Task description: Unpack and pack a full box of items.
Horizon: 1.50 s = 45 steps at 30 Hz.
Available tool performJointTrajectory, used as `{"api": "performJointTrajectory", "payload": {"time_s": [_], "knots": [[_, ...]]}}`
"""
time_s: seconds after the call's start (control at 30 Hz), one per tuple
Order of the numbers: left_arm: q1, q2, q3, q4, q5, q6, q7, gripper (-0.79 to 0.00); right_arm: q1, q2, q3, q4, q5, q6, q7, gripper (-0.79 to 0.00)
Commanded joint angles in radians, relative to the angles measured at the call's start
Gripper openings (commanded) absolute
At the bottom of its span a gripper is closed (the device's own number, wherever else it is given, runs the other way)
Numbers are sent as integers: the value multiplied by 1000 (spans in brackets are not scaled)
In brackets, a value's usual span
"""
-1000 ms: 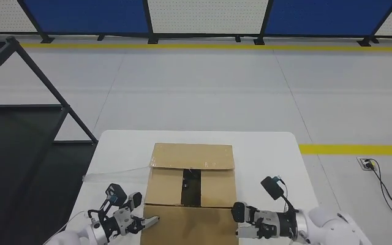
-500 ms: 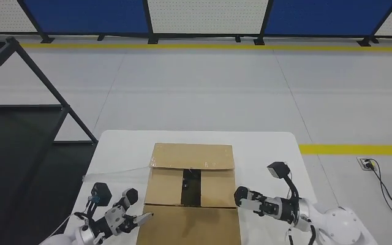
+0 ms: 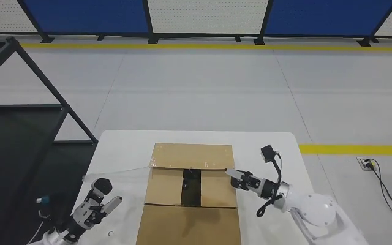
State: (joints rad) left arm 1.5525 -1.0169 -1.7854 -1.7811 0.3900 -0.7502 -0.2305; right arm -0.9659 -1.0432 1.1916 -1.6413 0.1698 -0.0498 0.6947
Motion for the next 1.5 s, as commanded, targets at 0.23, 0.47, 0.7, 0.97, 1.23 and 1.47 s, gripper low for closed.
{"api": "performJointTrajectory", "payload": {"time_s": [0.23,0.47,0.7,0.97,1.23,1.47], "knots": [[2,0,-1,1,0,0,4,0,61,-24,-46,64,52,-41,-51,0],[2,0,-1,1,0,0,4,0,118,-48,-75,99,103,-93,-134,0],[2,0,-1,1,0,0,4,0,232,-85,-151,163,50,-50,-278,0],[2,0,-1,1,0,0,4,0,431,-152,-293,343,-44,2,-379,0],[2,0,-1,1,0,0,4,0,491,-179,-340,415,-60,32,-403,0],[2,0,-1,1,0,0,4,0,491,-179,-340,415,-60,32,-403,0]]}}
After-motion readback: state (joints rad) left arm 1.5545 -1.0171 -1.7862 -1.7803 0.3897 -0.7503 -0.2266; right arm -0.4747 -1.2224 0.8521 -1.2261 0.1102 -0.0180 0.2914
